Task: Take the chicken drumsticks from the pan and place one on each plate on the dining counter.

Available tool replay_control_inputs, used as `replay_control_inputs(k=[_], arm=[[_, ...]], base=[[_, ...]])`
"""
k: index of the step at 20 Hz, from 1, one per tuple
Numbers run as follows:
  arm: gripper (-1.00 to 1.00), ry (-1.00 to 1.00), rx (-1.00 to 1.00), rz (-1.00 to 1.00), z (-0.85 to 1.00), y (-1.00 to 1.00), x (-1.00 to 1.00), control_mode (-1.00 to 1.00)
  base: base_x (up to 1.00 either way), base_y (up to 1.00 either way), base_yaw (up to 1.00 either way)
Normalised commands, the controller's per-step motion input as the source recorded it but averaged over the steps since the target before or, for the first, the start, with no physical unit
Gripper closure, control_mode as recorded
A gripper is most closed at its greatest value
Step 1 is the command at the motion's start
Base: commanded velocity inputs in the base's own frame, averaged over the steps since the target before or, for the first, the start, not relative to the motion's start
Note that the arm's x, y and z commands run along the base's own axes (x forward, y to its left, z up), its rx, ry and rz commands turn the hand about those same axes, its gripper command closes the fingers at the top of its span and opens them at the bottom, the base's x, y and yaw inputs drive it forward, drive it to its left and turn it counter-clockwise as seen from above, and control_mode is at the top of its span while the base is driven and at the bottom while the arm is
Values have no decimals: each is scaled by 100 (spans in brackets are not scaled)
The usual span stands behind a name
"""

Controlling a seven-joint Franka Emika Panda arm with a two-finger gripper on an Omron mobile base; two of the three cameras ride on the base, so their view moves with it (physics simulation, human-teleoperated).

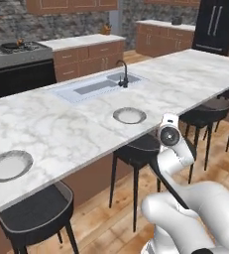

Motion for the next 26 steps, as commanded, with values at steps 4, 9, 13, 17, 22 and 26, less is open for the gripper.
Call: replay_control_inputs(k=[4, 9, 13, 17, 22, 26], arm=[[100, 0, 0, 0, 0, 0, 0, 100], [100, 0, 0, 0, 0, 0, 0, 100], [100, 0, 0, 0, 0, 0, 0, 100], [100, 0, 0, 0, 0, 0, 0, 100], [100, 2, 4, 15, 0, -12, 31, -100], [100, 25, 7, 18, 0, -17, 62, -100]], base=[[80, -29, 37], [86, -39, 35], [68, -47, 33], [66, -40, 32], [22, -15, 13], [0, 0, 0]])
